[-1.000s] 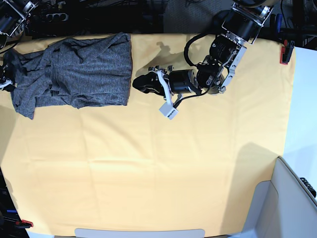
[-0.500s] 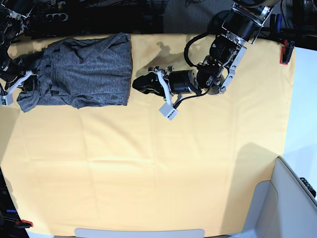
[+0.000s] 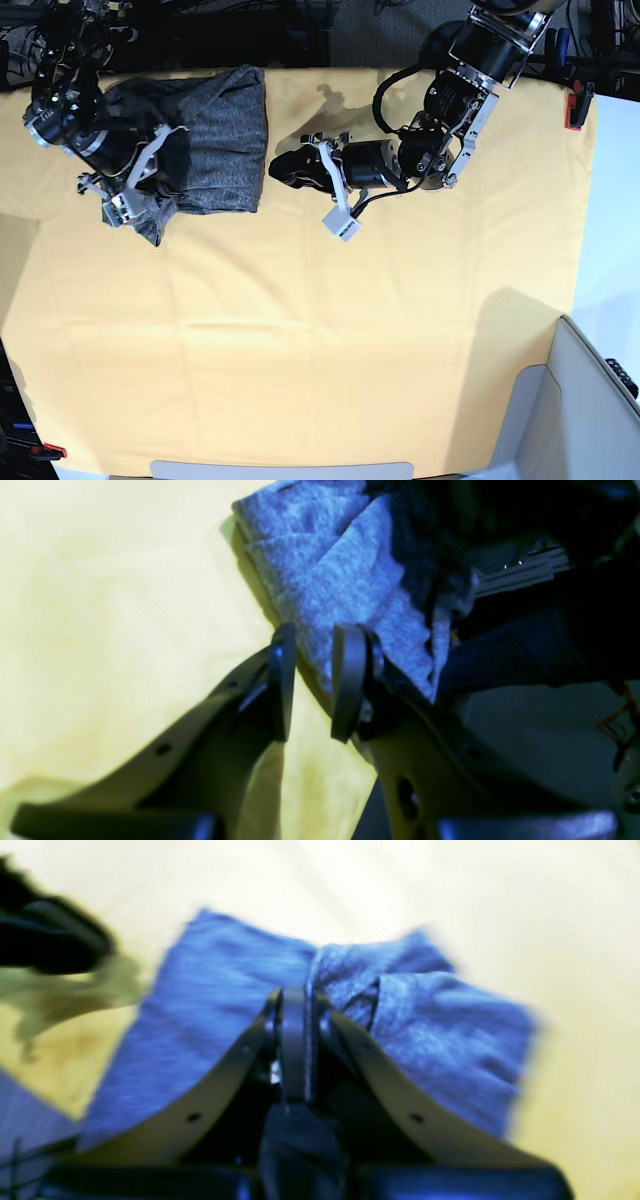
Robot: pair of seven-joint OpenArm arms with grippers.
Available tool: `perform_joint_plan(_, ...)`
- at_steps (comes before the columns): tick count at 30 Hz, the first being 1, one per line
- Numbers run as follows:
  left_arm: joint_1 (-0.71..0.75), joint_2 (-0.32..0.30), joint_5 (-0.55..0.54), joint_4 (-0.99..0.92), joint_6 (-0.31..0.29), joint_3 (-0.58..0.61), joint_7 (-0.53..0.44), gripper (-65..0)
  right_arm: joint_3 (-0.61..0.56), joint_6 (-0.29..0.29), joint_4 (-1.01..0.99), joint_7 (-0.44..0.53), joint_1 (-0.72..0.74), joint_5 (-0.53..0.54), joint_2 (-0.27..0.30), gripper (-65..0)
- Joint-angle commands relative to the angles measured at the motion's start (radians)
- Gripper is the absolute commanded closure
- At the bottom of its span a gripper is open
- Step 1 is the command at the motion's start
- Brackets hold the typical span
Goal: Fold the T-shirt properly
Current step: 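Grasp the stack's end with the right gripper and fold it over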
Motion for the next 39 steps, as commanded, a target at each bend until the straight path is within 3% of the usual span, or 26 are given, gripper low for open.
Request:
perform_joint_plan(1,-0.007,-0.003,-0.025,0.019,-0.012,-0.005,-0.017,-12.9,-0.021,0.0,0.019,0.024,0.022,0.018,0.012,-0.1)
perform_joint_plan(13,-0.005,-0.033,-0.027,0.019,-0.012,-0.062,-0.017,-12.9,-0.257,-0.002,0.011,0.024,0.034,0.006,-0.011,-0.1)
perform_joint_plan(22,-0.005,-0.033,-0.027,0.019,-0.012,-0.061,-0.017,-12.9,-0.387,-0.002,0.011,0.01,0.026,-0.252,-0.001,-0.5)
perform_joint_plan(25,-0.005,-0.033,-0.027,0.019,-0.012,-0.061,-0.017,-12.9,-0.403,-0.002,0.011,-0.033,0.032,-0.27,-0.007,-6.5)
perform_joint_plan(34,-0.005,-0.033,-0.027,0.019,-0.012,-0.061,-0.017,-12.9,-0.398,0.0,0.022,-0.034,0.037,-0.267,-0.007,-38.5)
perform_joint_plan(39,-0.007,-0.033,-0.027,0.019,-0.012,-0.062,0.006,-12.9,-0.4,0.003,0.04,-0.031,0.038,-0.213,-0.008,-45.1)
